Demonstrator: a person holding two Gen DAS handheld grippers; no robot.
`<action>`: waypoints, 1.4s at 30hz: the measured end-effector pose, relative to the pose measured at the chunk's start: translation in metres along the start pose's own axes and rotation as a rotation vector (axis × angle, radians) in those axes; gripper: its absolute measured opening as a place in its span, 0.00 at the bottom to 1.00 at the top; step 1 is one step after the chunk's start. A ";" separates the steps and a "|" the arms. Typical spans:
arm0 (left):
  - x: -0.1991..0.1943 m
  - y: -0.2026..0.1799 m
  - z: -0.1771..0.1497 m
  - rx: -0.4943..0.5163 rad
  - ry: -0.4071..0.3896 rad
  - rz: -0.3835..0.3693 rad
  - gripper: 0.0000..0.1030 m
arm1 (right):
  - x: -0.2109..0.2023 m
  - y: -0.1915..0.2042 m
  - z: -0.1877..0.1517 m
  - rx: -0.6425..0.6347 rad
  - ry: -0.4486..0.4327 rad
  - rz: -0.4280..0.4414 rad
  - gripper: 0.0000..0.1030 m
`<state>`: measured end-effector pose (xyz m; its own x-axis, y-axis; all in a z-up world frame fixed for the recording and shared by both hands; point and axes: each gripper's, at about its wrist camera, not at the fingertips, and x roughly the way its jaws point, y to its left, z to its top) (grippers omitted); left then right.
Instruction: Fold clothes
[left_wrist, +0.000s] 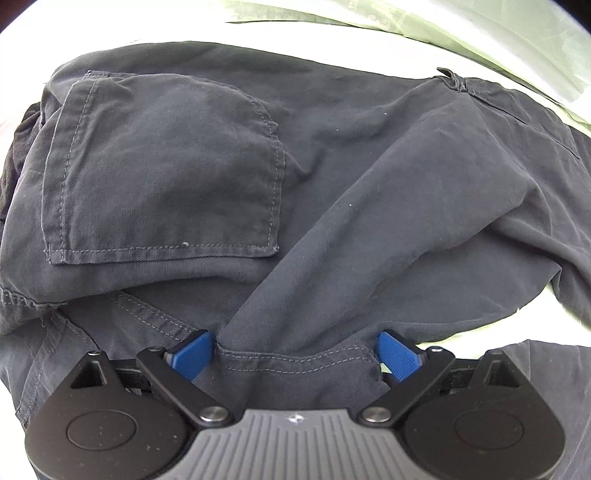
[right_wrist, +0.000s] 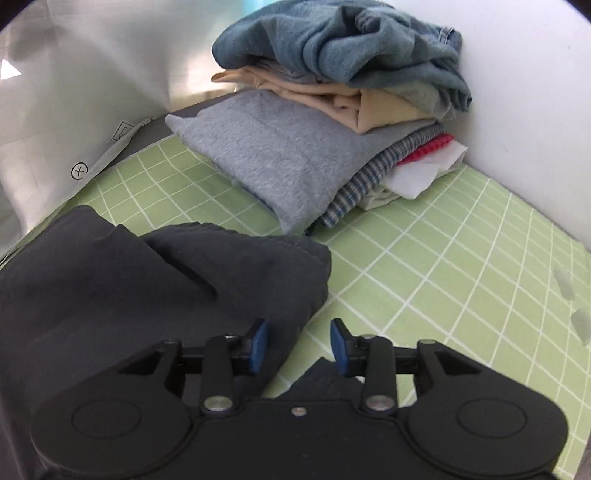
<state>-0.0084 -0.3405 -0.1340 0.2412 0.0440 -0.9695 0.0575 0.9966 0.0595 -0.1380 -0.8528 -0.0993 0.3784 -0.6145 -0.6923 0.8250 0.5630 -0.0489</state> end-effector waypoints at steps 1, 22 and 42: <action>0.000 -0.001 0.001 -0.001 0.007 0.001 0.94 | -0.007 0.004 0.004 -0.023 -0.052 0.007 0.39; 0.001 -0.001 0.010 -0.004 0.033 0.011 0.99 | 0.050 0.125 0.016 -0.534 -0.101 0.265 0.28; 0.004 -0.023 0.006 -0.008 0.038 0.014 1.00 | 0.089 0.102 0.045 -0.533 0.018 0.483 0.68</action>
<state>-0.0029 -0.3636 -0.1380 0.2051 0.0602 -0.9769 0.0466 0.9964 0.0712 -0.0015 -0.8750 -0.1331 0.6388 -0.2219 -0.7366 0.2485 0.9657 -0.0754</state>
